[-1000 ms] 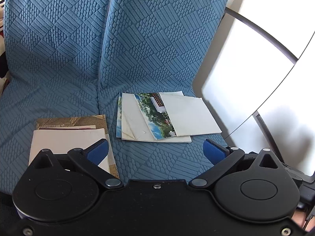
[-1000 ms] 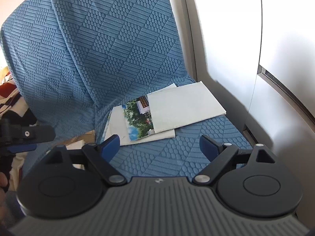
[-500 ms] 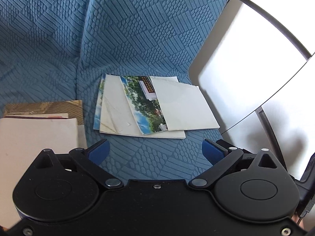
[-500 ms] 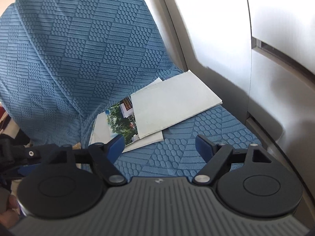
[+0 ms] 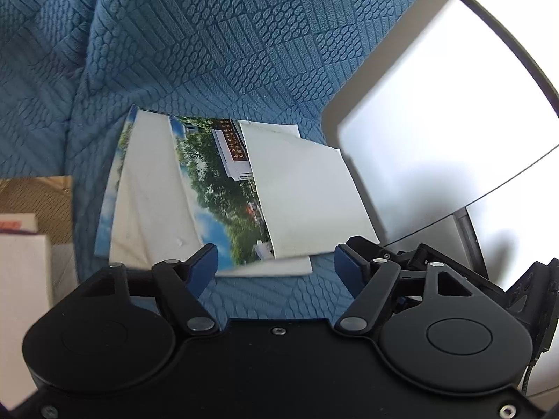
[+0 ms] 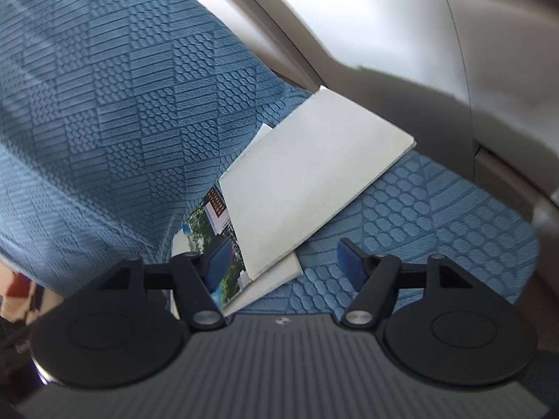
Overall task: Organize objects
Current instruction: 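Close the right tool on a white sheet while the left tool pinches it too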
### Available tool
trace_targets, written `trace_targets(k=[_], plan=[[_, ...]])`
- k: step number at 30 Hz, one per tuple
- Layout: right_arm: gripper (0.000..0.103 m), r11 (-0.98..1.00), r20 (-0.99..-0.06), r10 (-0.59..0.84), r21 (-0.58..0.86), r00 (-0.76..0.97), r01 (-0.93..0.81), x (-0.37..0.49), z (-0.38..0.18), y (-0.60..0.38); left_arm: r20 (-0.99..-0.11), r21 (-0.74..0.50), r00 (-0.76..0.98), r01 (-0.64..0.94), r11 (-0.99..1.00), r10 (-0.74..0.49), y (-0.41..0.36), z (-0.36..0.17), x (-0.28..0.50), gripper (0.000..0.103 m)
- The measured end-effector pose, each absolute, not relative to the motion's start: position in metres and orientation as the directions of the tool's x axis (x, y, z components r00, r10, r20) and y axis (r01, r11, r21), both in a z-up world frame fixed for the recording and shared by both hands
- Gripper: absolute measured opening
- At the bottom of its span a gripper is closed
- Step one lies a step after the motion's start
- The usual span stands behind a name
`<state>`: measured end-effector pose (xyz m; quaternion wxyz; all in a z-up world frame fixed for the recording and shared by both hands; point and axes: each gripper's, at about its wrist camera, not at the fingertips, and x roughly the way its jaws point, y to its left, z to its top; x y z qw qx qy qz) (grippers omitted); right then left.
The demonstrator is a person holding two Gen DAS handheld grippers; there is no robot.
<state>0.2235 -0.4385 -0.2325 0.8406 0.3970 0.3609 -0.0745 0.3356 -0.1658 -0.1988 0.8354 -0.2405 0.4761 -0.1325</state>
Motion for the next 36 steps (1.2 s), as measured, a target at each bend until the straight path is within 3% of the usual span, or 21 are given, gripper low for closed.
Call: trace_targets(k=[7,9,15,18,23,27,36], plan=[[0.053,0.577,-0.670,0.198,0.669,0.715,0.467,0.238,-0.258,-0.441,-0.721,-0.583,0.469,-0.013,0.812,-0.510,-0.171,-0.225,0.370,0.038],[0.047,0.559,-0.682,0.201,0.669,0.703,0.489,0.243,-0.263,-0.442,-0.718,-0.604,0.453,-0.026,0.797,-0.529,-0.170,-0.233,0.376,0.025],[0.027,0.477,-0.706,0.192,0.675,0.682,0.563,0.248,-0.272,-0.447,-0.715,-0.646,0.412,-0.081,0.759,-0.565,-0.168,-0.254,0.385,0.016],[0.027,0.425,-0.698,0.187,0.692,0.691,0.584,0.248,-0.274,-0.452,-0.711,-0.661,0.402,-0.102,0.744,-0.577,-0.167,-0.260,0.385,0.016],[0.007,0.377,-0.703,0.178,0.695,0.689,0.612,0.251,-0.281,-0.455,-0.696,-0.682,0.405,-0.118,0.722,-0.592,-0.165,-0.264,0.386,0.023],[0.005,0.375,-0.682,0.183,0.714,0.708,0.591,0.248,-0.281,-0.457,-0.644,-0.744,0.427,-0.158,0.649,-0.635,-0.156,-0.267,0.387,0.045],[0.003,0.393,-0.618,0.197,0.761,0.761,0.516,0.249,-0.263,-0.456,-0.604,-0.791,0.434,-0.224,0.569,-0.669,-0.153,-0.280,0.395,0.050]])
